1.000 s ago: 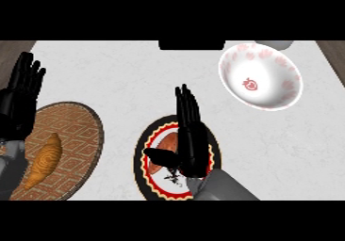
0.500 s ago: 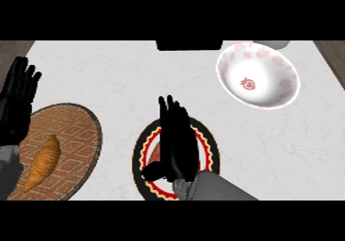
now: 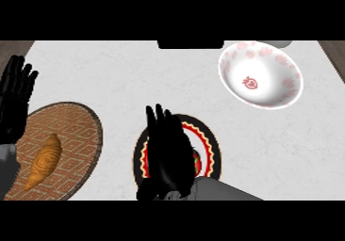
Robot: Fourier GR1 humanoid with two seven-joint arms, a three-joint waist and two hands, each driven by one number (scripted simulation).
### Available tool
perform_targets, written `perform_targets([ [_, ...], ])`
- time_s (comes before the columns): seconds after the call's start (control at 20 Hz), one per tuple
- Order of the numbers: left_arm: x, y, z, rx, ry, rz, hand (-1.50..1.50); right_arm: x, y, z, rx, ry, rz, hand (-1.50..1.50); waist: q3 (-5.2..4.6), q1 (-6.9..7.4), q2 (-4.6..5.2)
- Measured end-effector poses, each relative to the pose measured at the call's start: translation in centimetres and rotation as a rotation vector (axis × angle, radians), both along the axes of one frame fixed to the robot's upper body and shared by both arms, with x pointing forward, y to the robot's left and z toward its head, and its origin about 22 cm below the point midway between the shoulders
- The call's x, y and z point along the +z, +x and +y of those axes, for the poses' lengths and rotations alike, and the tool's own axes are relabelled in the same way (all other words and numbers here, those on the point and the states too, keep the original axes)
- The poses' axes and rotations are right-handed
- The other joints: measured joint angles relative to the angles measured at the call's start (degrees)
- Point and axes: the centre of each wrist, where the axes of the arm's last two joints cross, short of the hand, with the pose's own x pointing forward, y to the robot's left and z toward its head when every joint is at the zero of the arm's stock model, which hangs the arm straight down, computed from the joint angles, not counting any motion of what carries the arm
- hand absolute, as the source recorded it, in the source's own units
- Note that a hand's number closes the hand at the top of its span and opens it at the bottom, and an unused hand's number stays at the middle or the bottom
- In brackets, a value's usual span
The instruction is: Pick the sweet potato from the plate and place it in the bowl
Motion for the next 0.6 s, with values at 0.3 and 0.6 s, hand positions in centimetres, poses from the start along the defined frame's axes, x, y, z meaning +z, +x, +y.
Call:
perform_targets([
  [0.3,0.0,-0.2,-0.1,-0.003,-0.004,-0.005,0.0,0.7,0.2,-0.6,0.007,-0.018,0.04,-1.5,0.09,0.02,0.25],
  [0.6,0.1,-0.1,0.2,-0.006,-0.003,-0.017,0.0,-0.6,0.3,-0.9,-0.005,-0.051,0.09,-1.5,0.15,0.38,0.61],
])
